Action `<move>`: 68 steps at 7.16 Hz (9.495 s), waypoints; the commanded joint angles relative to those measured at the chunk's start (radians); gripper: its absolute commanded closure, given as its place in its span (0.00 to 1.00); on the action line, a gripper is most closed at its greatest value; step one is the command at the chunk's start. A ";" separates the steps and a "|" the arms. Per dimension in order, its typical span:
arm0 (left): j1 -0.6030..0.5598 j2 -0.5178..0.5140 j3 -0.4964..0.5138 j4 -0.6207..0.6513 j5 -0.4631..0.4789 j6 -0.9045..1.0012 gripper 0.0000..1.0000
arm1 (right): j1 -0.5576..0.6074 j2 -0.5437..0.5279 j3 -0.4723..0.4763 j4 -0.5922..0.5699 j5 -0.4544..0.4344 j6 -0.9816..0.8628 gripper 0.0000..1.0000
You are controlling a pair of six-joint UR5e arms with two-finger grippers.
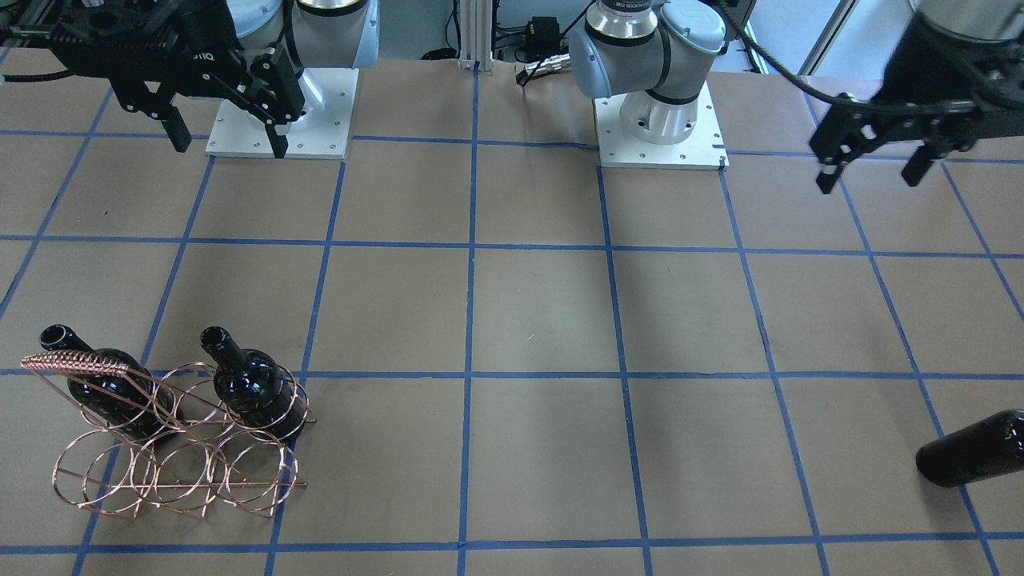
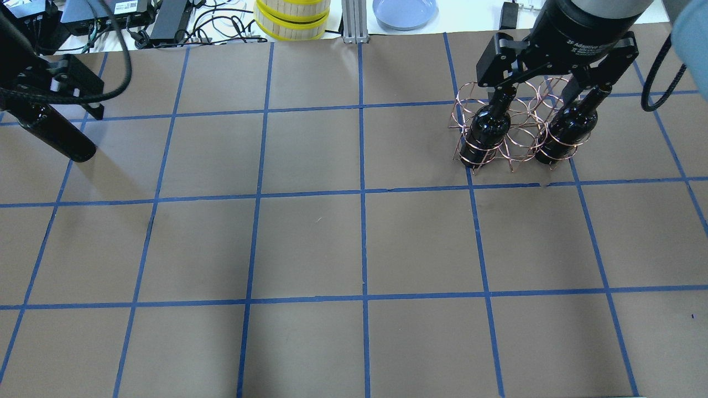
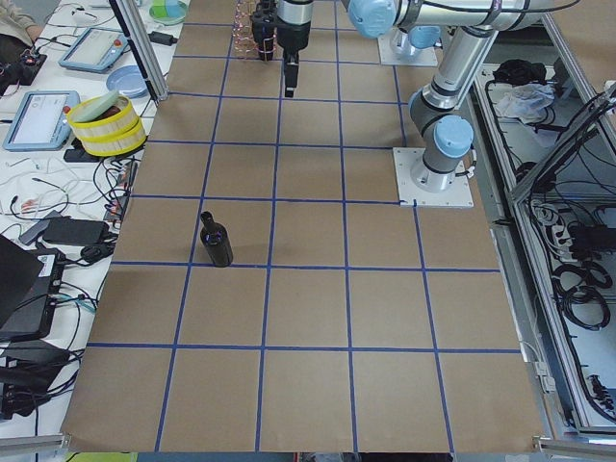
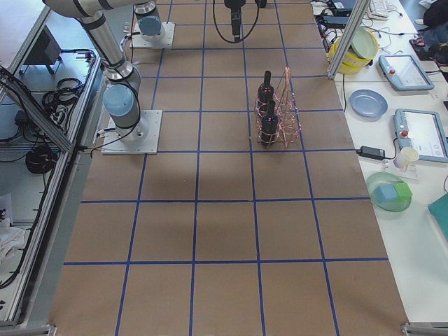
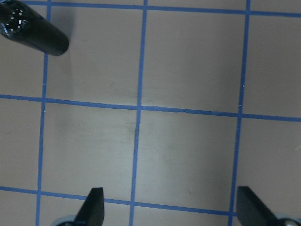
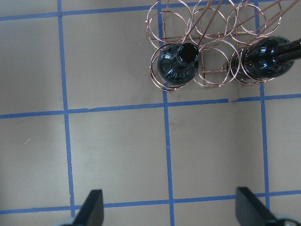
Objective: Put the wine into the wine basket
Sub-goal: 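Move the left gripper down toward the loose dark wine bottle, then lower the left gripper around the bottle neck and close it, then lift the bottle and carry it toward the table center with the left gripper, then set the bottle upright with the left gripper while the right gripper hovers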
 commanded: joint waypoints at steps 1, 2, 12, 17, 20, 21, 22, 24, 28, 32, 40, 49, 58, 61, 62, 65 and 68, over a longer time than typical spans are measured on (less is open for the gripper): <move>0.229 -0.035 -0.009 0.113 -0.040 0.147 0.00 | 0.000 0.000 0.000 0.001 -0.001 0.000 0.00; 0.295 -0.064 -0.019 0.186 -0.040 0.202 0.00 | 0.000 0.000 0.000 0.001 0.000 0.000 0.00; 0.406 -0.428 -0.058 0.744 -0.371 0.485 0.00 | 0.000 -0.005 0.018 -0.004 -0.001 0.002 0.00; 0.385 -0.488 -0.010 0.816 -0.377 0.490 0.04 | 0.000 -0.003 0.020 -0.004 -0.001 -0.009 0.00; 0.369 -0.506 -0.004 0.818 -0.379 0.488 0.06 | 0.000 -0.001 0.032 -0.016 0.011 -0.011 0.00; 0.369 -0.514 0.016 0.815 -0.379 0.488 0.11 | 0.000 0.005 0.035 -0.016 0.013 -0.005 0.00; 0.369 -0.520 0.025 0.807 -0.379 0.490 0.18 | 0.000 -0.001 0.038 -0.016 0.013 0.001 0.00; 0.369 -0.531 0.025 0.807 -0.381 0.487 0.21 | 0.000 -0.006 0.038 -0.015 0.011 0.003 0.00; 0.368 -0.532 0.025 0.807 -0.401 0.482 0.34 | 0.000 -0.005 0.038 -0.015 0.014 0.002 0.00; 0.369 -0.532 0.022 0.805 -0.401 0.482 0.49 | 0.000 -0.021 0.037 -0.015 0.005 -0.006 0.00; 0.369 -0.509 0.025 0.719 -0.387 0.465 0.91 | 0.000 -0.032 0.038 -0.013 -0.004 0.002 0.00; -0.234 -0.168 -0.209 0.623 -0.083 -0.246 0.94 | 0.000 -0.029 0.037 -0.019 0.002 0.005 0.00; -0.534 -0.040 -0.409 0.627 0.124 -0.507 0.95 | -0.028 0.055 -0.052 -0.029 0.049 -0.017 0.00; -0.551 -0.031 -0.412 0.627 0.115 -0.550 0.95 | -0.021 0.051 -0.051 -0.010 0.012 -0.015 0.00; -0.584 -0.038 -0.412 0.621 0.119 -0.585 0.95 | -0.011 0.095 -0.051 -0.010 0.011 0.006 0.00; -0.631 -0.048 -0.426 0.621 0.127 -0.622 0.95 | 0.097 0.179 -0.051 -0.030 -0.003 0.179 0.00; -0.640 -0.047 -0.446 0.669 0.142 -0.627 0.96 | 0.101 0.173 -0.015 -0.030 0.000 0.180 0.00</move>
